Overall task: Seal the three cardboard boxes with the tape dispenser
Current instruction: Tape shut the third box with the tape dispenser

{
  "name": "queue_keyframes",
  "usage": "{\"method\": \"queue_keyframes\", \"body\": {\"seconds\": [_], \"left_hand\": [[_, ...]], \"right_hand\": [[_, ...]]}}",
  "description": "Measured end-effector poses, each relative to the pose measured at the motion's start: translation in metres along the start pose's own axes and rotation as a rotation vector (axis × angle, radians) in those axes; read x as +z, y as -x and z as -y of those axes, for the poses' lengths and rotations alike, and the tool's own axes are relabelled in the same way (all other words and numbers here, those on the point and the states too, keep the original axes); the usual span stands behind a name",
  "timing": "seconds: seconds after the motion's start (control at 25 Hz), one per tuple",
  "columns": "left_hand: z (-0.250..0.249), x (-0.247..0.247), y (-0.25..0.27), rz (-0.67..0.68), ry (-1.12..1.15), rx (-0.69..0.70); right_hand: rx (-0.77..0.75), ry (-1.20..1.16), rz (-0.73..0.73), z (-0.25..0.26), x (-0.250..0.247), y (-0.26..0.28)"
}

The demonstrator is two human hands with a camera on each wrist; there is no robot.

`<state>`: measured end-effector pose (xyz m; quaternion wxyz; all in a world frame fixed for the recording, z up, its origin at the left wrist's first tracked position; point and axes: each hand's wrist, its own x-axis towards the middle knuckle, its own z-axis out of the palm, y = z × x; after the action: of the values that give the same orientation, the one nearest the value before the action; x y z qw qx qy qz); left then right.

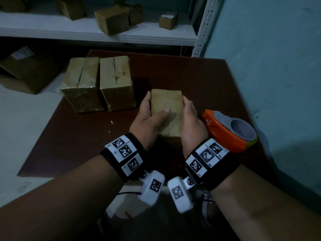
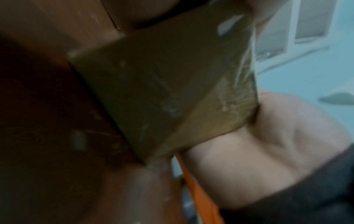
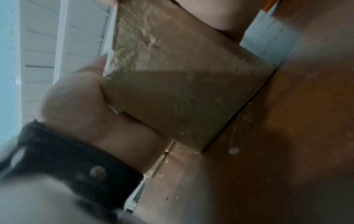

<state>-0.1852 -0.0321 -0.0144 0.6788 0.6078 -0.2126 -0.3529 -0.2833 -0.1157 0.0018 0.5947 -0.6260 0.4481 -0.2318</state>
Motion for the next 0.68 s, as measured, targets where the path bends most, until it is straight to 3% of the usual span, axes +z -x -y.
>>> {"method": "queue_keyframes", "body": {"seconds": [0.24, 0.68], "left_hand": [[0.0, -0.018, -0.006, 0.186, -0.25, 0.048], [0.008, -0.045, -0.024, 0.486, -0.461, -0.072]], "right_hand": [[0.018, -0.091, 0.0, -0.004, -0.002, 0.005], [0.023, -0.085, 0.013, -0.008, 0.001, -0.011]]}}
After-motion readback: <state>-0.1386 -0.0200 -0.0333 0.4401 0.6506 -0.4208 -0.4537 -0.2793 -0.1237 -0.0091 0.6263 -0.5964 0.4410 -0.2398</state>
